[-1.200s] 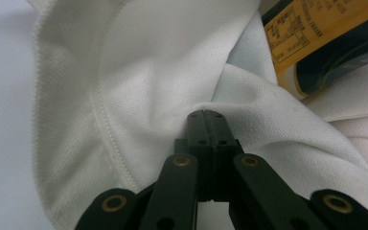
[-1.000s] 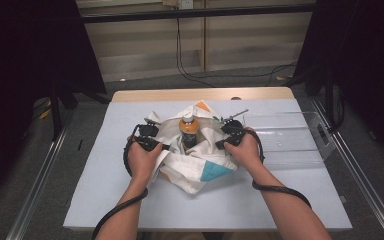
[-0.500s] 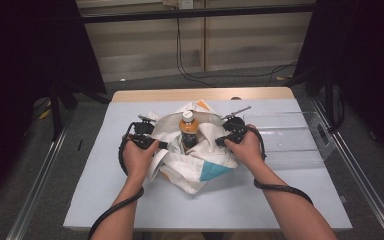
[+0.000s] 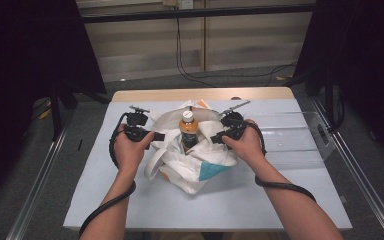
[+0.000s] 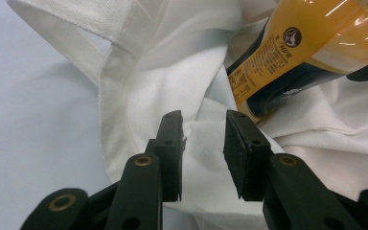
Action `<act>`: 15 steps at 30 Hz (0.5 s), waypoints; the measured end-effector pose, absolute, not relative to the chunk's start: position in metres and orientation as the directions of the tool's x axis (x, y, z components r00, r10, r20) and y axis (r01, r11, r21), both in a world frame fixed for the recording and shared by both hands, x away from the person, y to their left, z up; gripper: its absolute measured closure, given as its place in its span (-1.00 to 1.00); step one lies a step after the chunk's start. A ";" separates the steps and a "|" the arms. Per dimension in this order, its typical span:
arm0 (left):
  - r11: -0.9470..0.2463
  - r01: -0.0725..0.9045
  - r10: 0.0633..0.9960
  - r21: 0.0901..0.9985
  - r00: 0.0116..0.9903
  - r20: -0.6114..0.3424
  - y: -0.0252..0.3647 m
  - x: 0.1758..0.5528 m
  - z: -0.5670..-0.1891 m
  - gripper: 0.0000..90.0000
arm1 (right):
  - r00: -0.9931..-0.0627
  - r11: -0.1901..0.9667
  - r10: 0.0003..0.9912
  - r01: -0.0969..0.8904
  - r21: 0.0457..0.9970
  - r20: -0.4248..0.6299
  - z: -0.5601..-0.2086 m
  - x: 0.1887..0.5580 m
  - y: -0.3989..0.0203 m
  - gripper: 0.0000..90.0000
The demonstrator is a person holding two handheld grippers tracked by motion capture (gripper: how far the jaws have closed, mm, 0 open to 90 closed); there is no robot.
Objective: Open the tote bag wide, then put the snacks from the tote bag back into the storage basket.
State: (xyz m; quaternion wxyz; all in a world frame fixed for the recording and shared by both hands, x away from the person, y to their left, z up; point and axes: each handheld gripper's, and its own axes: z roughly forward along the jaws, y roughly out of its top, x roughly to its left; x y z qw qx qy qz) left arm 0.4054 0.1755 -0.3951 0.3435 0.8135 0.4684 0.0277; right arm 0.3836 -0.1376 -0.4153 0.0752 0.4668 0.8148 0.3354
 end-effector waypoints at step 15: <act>-0.321 0.724 0.786 0.610 0.563 -0.254 0.192 0.402 -0.379 -0.17 | -0.563 0.335 0.799 0.707 0.622 0.209 -0.402 0.385 -0.139 -0.26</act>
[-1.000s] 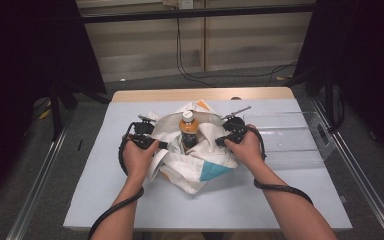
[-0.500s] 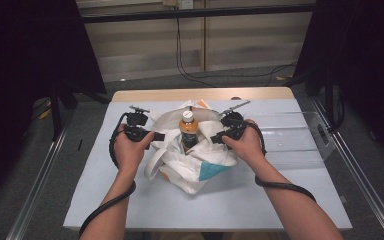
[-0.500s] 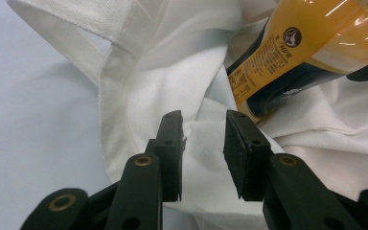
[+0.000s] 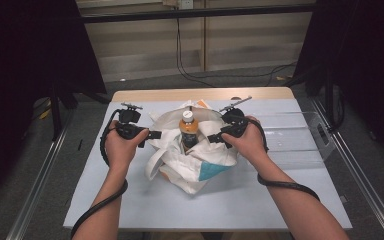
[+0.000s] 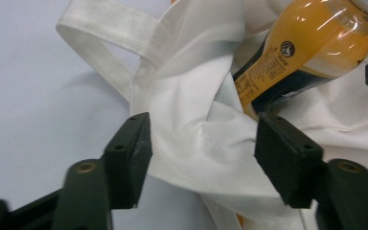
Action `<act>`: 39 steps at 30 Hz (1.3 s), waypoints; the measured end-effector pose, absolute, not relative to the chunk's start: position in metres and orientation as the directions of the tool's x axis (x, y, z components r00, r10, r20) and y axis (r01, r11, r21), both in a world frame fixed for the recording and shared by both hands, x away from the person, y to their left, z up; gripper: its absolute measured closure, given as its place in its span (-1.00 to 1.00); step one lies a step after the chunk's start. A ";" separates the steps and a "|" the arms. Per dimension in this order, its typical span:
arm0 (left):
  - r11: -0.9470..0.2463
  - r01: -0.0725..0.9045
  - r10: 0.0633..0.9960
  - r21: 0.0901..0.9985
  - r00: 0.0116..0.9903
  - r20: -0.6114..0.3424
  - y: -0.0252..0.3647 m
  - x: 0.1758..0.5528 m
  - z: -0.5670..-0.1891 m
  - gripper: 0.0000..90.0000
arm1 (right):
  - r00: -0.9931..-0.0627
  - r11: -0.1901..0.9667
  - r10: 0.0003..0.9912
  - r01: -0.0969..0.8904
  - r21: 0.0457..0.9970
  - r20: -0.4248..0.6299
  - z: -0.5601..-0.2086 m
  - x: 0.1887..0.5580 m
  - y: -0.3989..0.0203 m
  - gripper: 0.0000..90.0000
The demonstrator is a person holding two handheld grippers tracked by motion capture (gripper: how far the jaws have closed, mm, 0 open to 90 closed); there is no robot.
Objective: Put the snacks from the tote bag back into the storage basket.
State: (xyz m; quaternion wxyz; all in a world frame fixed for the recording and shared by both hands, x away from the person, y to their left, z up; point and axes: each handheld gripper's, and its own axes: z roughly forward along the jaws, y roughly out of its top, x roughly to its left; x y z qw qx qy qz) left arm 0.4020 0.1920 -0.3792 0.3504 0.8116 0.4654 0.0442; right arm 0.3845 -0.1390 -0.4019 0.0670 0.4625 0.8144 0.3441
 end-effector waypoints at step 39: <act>-0.289 0.720 0.832 0.631 0.515 -0.207 0.245 0.384 -0.411 -0.86 | -0.575 0.359 0.793 0.708 0.609 0.201 -0.405 0.384 -0.129 -0.46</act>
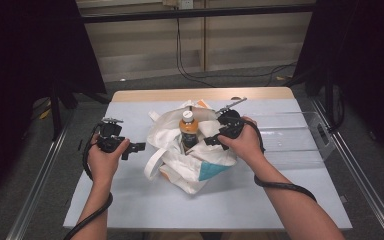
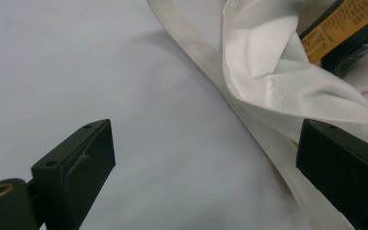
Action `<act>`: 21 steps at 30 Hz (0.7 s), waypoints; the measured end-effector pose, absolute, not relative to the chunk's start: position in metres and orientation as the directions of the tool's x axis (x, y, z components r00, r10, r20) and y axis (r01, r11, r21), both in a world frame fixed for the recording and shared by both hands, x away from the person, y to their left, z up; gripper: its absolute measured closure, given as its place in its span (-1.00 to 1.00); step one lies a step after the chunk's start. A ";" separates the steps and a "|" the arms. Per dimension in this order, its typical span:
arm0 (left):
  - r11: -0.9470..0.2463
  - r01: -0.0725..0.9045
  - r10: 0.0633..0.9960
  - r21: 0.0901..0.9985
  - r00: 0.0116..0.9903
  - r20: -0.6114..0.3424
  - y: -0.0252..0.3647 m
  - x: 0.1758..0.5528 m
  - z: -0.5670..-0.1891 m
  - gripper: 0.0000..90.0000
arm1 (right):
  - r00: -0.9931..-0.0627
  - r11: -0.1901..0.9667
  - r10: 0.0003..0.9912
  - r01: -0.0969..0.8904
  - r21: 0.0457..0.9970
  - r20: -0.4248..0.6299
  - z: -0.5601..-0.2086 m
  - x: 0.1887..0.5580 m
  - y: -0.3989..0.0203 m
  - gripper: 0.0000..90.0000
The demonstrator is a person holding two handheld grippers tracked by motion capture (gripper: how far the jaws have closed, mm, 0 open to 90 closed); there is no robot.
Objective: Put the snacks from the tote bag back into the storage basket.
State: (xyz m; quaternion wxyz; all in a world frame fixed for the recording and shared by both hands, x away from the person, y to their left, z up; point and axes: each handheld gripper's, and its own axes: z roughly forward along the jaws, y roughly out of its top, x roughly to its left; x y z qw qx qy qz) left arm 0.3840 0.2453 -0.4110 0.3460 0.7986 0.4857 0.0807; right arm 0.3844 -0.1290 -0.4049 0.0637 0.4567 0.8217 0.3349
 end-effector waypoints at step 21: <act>-0.264 0.724 0.846 0.637 0.491 -0.207 0.255 0.376 -0.423 -0.87 | -0.602 0.384 0.778 0.680 0.625 0.178 -0.394 0.388 -0.117 -0.50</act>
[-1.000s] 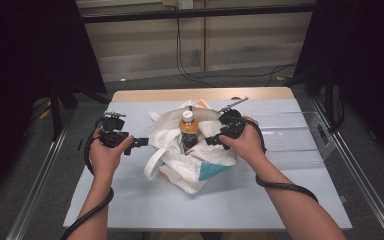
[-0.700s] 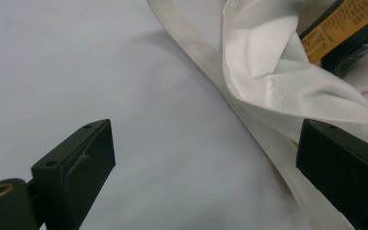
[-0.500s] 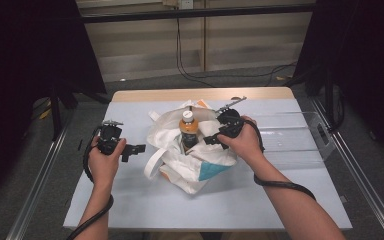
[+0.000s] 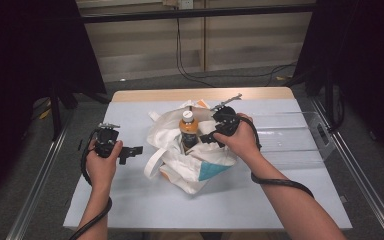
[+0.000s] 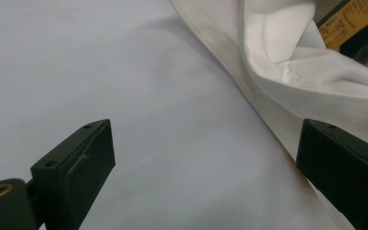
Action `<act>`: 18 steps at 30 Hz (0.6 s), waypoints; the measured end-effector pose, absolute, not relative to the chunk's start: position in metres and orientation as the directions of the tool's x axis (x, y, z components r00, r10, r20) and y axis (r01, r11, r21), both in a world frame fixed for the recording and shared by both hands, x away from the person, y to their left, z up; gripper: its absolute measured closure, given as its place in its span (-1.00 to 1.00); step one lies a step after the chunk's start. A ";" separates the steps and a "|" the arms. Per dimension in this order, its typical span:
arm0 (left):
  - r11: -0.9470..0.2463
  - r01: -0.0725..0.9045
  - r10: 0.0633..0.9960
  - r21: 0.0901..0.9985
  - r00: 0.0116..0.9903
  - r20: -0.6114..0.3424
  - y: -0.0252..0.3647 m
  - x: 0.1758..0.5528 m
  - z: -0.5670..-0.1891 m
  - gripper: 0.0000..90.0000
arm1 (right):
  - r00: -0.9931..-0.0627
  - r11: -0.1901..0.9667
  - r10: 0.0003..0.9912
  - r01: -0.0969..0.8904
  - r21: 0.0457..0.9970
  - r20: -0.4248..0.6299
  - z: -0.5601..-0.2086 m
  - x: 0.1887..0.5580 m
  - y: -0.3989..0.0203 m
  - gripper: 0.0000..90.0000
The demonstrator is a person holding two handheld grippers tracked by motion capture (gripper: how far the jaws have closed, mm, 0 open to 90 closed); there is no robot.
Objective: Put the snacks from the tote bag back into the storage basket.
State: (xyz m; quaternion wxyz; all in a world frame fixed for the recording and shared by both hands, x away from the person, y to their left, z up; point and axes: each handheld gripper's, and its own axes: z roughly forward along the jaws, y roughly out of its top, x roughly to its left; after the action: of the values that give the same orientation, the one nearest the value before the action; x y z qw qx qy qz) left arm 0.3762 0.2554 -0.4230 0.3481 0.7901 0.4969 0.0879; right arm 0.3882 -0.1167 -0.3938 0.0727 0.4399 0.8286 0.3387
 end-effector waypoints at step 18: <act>-0.255 0.727 0.836 0.637 0.497 -0.232 0.257 0.369 -0.424 -0.88 | -0.617 0.401 0.769 0.670 0.625 0.169 -0.383 0.394 -0.099 -0.54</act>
State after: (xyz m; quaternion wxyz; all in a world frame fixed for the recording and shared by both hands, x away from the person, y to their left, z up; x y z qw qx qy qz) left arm 0.3695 0.2567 -0.4237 0.3560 0.7885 0.4956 0.0766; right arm 0.3937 -0.0986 -0.3830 0.0733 0.4315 0.8336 0.3369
